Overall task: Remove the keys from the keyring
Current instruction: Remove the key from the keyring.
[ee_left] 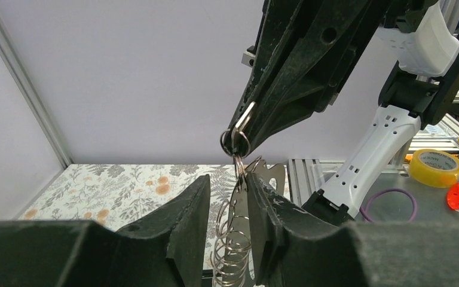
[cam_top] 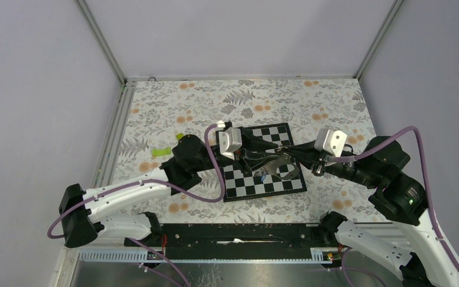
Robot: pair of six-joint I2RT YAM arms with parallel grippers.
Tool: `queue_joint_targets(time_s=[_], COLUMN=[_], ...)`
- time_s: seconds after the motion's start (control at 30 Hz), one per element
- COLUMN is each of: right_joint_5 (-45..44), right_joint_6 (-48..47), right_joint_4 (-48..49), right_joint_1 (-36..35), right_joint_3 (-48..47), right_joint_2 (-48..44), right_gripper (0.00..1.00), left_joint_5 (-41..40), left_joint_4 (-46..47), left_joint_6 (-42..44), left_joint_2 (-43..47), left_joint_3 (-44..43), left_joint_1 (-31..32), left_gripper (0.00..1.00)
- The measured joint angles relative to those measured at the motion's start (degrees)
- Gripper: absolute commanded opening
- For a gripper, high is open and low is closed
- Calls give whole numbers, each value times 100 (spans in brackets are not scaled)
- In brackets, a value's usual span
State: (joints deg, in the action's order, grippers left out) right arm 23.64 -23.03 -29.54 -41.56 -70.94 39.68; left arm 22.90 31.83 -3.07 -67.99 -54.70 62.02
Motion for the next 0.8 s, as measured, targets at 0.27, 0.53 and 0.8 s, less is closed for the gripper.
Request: queue_joint_targets(time_s=[0.27, 0.53, 0.8], right_joint_5=[0, -13, -33], right_joint_6=[-2, 0, -4], right_joint_4=[-85, -92, -105], right_joint_1=[0, 0, 0], right_joint_3=[0, 0, 0], right_joint_2=[52, 76, 153], right_gripper=[0, 0, 0], left_joint_5=[2, -4, -177], left_joint_4=[11, 9, -11], left_joint_6=[0, 0, 2], left_joint_2=[94, 101, 94], left_joint_3=[0, 0, -37], left_joint_1=[0, 0, 0], left_gripper=[40, 42, 42])
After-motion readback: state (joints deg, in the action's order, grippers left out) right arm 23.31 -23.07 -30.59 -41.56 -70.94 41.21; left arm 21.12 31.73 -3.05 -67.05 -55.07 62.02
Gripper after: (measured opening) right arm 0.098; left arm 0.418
